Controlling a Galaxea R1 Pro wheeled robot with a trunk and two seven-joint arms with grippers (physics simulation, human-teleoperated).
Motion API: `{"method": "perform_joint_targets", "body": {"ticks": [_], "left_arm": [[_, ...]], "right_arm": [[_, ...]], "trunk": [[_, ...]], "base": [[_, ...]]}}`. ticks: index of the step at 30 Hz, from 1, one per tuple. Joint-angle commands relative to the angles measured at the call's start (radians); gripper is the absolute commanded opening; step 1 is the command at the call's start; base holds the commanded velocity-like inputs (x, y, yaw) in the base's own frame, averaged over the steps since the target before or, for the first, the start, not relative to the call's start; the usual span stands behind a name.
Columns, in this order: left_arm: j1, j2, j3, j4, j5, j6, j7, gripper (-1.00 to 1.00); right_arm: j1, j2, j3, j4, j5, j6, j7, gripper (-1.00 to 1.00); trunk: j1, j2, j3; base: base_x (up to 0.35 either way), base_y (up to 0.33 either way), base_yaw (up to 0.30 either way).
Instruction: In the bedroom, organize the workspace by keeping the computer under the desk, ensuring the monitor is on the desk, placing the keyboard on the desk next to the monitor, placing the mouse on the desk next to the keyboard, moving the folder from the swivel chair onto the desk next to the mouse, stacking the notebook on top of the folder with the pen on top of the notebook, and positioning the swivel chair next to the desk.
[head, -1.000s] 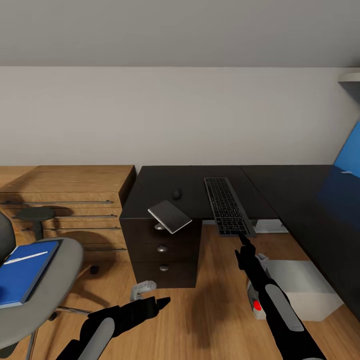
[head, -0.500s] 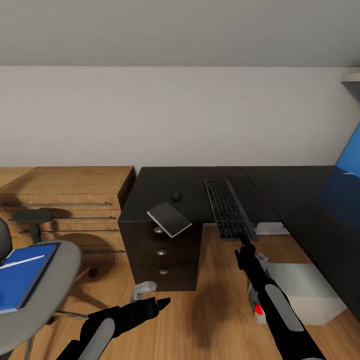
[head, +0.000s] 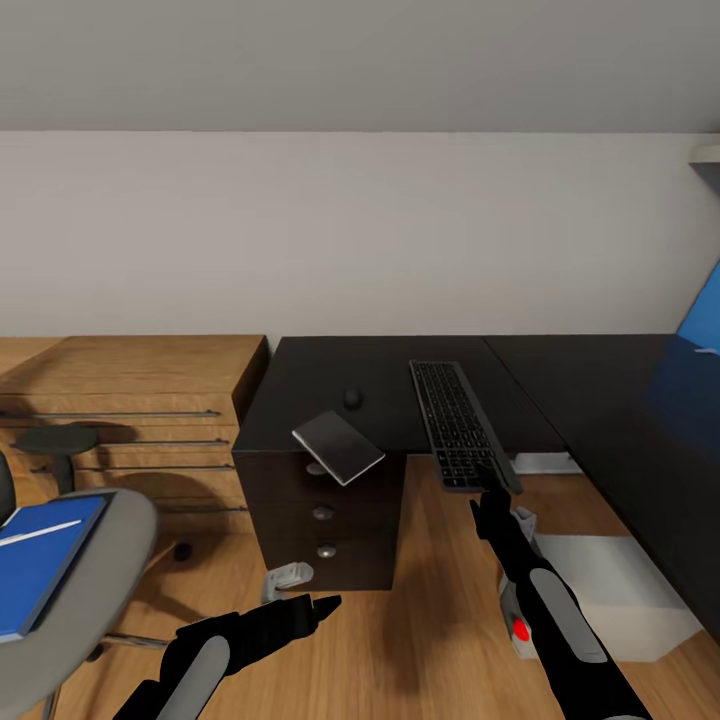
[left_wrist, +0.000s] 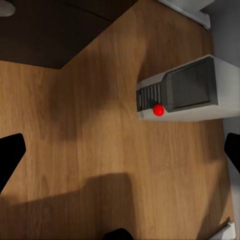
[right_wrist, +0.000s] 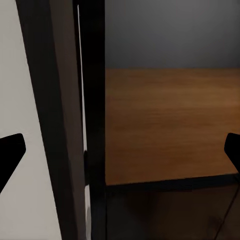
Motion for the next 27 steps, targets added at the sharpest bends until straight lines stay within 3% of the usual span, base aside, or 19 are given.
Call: {"method": "perform_joint_targets", "body": {"ticks": [1, 20, 21, 27], "left_arm": [[-0.001, 0.001, -0.001, -0.001, 0.009, 0.002, 0.007, 1.00], [-0.001, 0.001, -0.001, 0.002, 0.009, 0.002, 0.007, 1.00], [-0.001, 0.001, -0.002, 0.002, 0.009, 0.002, 0.007, 1.00], [0.000, -0.001, -0.006, 0.002, 0.009, 0.002, 0.007, 1.00]], "right_arm": [[0.000, 0.000, -0.001, 0.000, -0.010, 0.006, 0.003, 1.00], [0.000, 0.000, 0.002, 0.000, -0.008, 0.009, -0.003, 1.00], [0.000, 0.001, 0.002, 0.000, -0.008, 0.009, -0.003, -1.00], [0.000, 0.001, 0.003, 0.000, -0.008, 0.007, -0.006, -1.00]], "trunk": [[0.000, 0.000, -0.001], [0.000, 0.000, -0.001], [0.000, 0.000, -0.001], [0.000, 0.000, -0.001]], "base": [[0.036, 0.000, 0.000], [0.055, 0.000, 0.000], [0.003, 0.000, 0.000], [0.000, 0.000, 0.000]]}}
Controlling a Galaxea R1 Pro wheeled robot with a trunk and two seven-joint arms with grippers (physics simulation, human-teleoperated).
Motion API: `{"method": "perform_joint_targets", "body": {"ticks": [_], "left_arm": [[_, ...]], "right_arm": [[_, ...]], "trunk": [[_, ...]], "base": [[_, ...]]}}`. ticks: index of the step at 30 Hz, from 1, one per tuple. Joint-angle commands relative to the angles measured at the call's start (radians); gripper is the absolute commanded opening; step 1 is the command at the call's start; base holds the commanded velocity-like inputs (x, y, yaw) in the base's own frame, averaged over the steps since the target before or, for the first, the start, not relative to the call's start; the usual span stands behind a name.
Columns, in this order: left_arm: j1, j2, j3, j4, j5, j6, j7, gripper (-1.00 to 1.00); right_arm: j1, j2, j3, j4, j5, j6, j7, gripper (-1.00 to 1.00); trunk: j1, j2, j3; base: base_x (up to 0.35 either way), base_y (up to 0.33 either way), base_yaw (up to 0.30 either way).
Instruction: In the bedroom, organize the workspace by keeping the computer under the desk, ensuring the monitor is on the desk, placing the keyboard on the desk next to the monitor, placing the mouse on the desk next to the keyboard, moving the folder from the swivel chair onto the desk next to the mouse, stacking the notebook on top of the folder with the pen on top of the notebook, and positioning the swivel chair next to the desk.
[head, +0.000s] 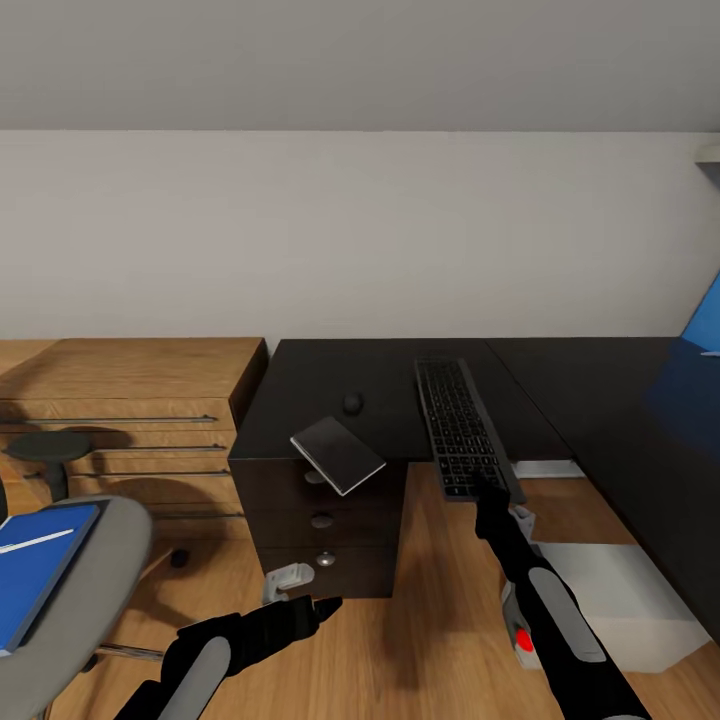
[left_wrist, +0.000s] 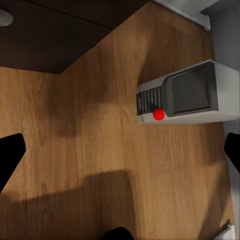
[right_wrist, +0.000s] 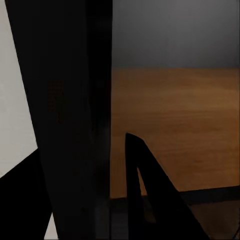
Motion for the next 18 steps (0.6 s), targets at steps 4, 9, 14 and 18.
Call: {"method": "perform_joint_targets", "body": {"ticks": [4, 9, 14, 18], "left_arm": [[-0.001, 0.001, -0.004, 0.000, 0.009, 0.002, 0.007, 1.00], [-0.001, 0.001, -0.023, 0.002, 0.009, 0.001, 0.008, 1.00], [-0.001, 0.001, -0.023, 0.002, 0.008, 0.001, 0.007, 1.00], [-0.001, 0.001, -0.023, 0.002, 0.008, 0.000, 0.008, 1.00]], "right_arm": [[0.000, -0.001, -0.003, 0.007, -0.007, 0.007, -0.001, -1.00], [0.000, -0.001, -0.003, 0.007, -0.007, 0.007, -0.002, -1.00], [0.000, -0.001, -0.003, 0.007, -0.006, 0.006, -0.002, -1.00], [0.000, -0.001, -0.004, 0.007, -0.006, 0.007, -0.001, -1.00]], "trunk": [[0.000, 0.000, -0.001], [0.000, 0.000, -0.001], [-0.012, 0.021, 0.008], [-0.027, 0.049, 0.021]], "base": [[0.000, 0.000, 0.000], [0.000, 0.000, 0.000], [0.000, 0.000, 0.000], [0.000, 0.000, 0.000]]}}
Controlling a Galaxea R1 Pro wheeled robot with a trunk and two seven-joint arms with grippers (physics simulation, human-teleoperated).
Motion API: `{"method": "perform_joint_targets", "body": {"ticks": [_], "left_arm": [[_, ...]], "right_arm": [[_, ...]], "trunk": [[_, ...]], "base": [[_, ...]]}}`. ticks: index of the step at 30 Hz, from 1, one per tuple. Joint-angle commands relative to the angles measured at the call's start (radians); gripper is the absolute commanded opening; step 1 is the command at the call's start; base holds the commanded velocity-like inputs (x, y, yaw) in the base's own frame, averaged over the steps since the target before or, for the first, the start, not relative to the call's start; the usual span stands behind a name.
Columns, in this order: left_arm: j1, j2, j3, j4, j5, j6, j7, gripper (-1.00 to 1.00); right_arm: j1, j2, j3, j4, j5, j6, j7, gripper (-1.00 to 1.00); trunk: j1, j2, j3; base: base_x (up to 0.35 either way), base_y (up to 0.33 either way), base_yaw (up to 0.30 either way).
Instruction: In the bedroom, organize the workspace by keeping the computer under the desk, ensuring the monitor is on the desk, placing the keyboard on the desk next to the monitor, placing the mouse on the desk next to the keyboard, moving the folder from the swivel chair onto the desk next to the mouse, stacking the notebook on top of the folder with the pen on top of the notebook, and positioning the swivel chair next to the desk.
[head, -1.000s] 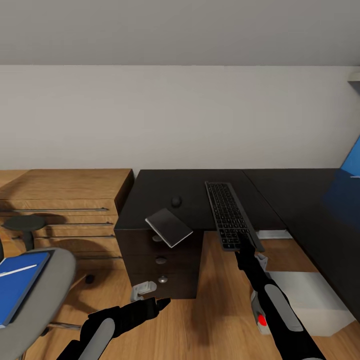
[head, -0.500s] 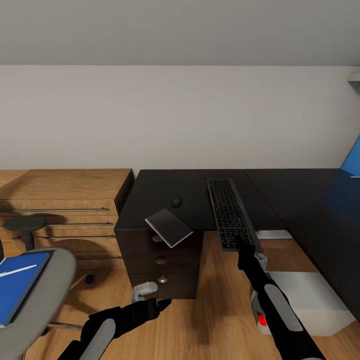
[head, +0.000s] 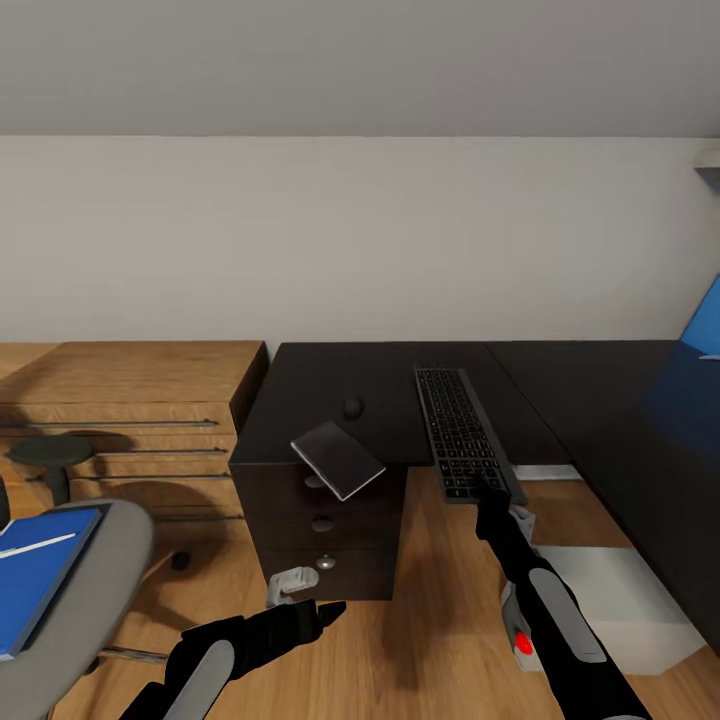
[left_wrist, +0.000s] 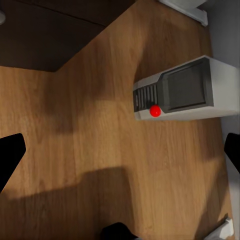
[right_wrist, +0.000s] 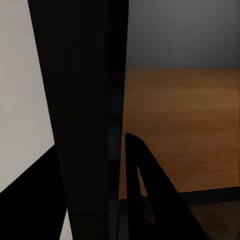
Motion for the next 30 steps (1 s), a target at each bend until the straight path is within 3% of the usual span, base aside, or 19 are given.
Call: {"method": "perform_joint_targets", "body": {"ticks": [1, 12, 19, 25, 30], "left_arm": [[-0.001, 0.001, -0.001, -0.001, 0.008, 0.002, 0.007, 1.00], [-0.001, 0.001, -0.002, -0.001, 0.006, -0.005, 0.011, 1.00], [-0.001, -0.001, -0.003, 0.017, 0.006, -0.001, 0.012, 1.00], [-0.001, -0.002, -0.003, 0.020, 0.006, 0.003, 0.012, 1.00], [-0.001, -0.003, -0.005, 0.020, 0.006, 0.004, 0.011, 1.00]], "right_arm": [[0.000, 0.000, -0.002, 0.000, -0.010, 0.007, 0.002, -1.00], [0.000, 0.000, -0.002, -0.022, -0.007, 0.007, 0.003, -1.00], [0.006, -0.001, -0.002, -0.126, -0.007, 0.006, -0.001, -1.00], [0.007, -0.002, -0.002, -0.134, -0.007, 0.007, -0.011, -1.00], [0.006, -0.003, -0.002, -0.135, -0.007, 0.008, -0.034, -1.00]], "trunk": [[-0.004, 0.007, 0.002], [-0.046, 0.084, 0.037], [-0.073, 0.133, 0.059], [-0.096, 0.175, 0.078], [-0.115, 0.210, 0.093]], "base": [[0.000, 0.000, 0.000], [0.000, 0.000, 0.000], [0.000, 0.000, 0.000], [-0.009, -0.001, 0.000], [-0.261, -0.037, 0.000]]}}
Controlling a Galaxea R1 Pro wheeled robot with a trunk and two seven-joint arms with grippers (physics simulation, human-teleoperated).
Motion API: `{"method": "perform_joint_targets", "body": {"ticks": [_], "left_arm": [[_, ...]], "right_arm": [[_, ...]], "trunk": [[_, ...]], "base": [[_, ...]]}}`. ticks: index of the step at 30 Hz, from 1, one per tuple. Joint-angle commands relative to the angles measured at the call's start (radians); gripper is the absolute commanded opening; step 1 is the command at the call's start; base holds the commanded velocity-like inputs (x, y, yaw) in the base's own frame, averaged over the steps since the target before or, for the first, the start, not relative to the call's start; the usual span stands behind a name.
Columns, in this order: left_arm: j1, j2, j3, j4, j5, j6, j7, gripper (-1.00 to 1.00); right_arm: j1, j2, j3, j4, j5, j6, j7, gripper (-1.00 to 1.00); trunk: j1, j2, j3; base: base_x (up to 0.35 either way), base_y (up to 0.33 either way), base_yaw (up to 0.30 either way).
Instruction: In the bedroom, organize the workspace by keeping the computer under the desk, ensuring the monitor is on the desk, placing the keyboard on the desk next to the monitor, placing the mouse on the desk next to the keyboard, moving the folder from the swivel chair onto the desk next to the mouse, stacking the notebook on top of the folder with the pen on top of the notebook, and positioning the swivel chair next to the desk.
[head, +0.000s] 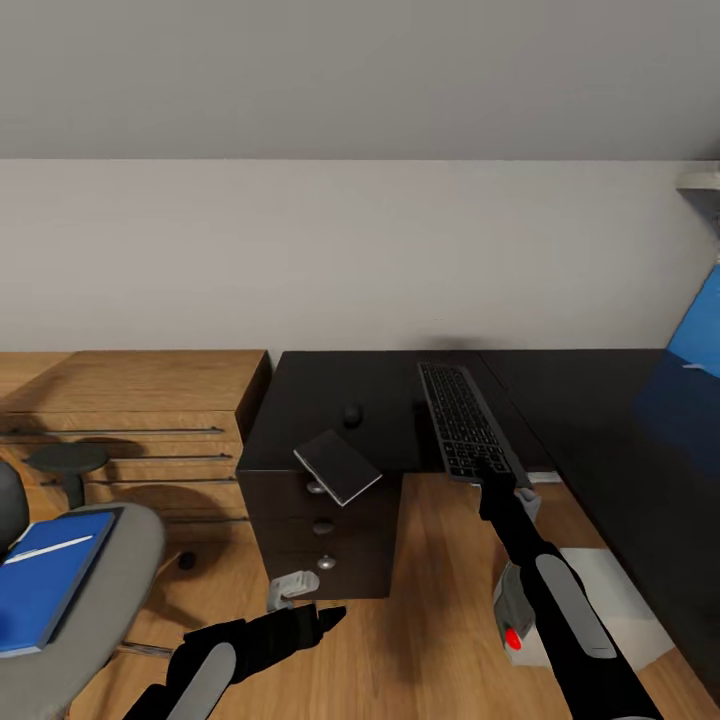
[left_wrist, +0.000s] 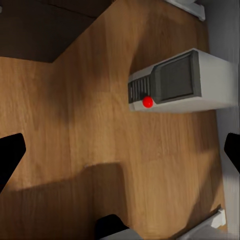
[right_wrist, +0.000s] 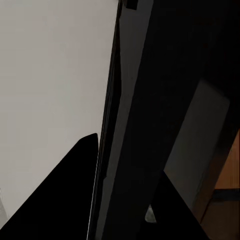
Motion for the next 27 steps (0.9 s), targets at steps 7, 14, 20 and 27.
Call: {"method": "perform_joint_targets", "body": {"ticks": [7, 14, 20, 27], "left_arm": [[-0.001, 0.003, -0.001, -0.001, 0.010, 0.003, 0.006, 1.00], [-0.001, 0.002, -0.002, 0.000, 0.010, 0.002, 0.006, 1.00], [-0.001, 0.000, -0.002, 0.002, 0.009, 0.002, 0.008, 1.00], [-0.001, -0.001, -0.003, 0.017, 0.010, 0.000, 0.009, 1.00]], "right_arm": [[0.000, -0.002, -0.001, 0.000, -0.010, 0.006, 0.000, -1.00], [0.000, -0.007, 0.005, -0.001, 0.013, 0.006, -0.008, -1.00], [0.000, -0.008, 0.033, -0.009, 0.121, 0.008, -0.006, -1.00], [0.000, -0.010, 0.040, -0.027, 0.222, 0.006, -0.005, -1.00]], "trunk": [[-0.028, 0.049, 0.021], [-0.054, 0.098, 0.043], [-0.077, 0.140, 0.062], [-0.104, 0.189, 0.084]], "base": [[-0.333, -0.006, 0.000], [-0.342, -0.018, 0.000], [-0.338, -0.107, 0.000], [-0.093, -0.060, 0.000]]}}
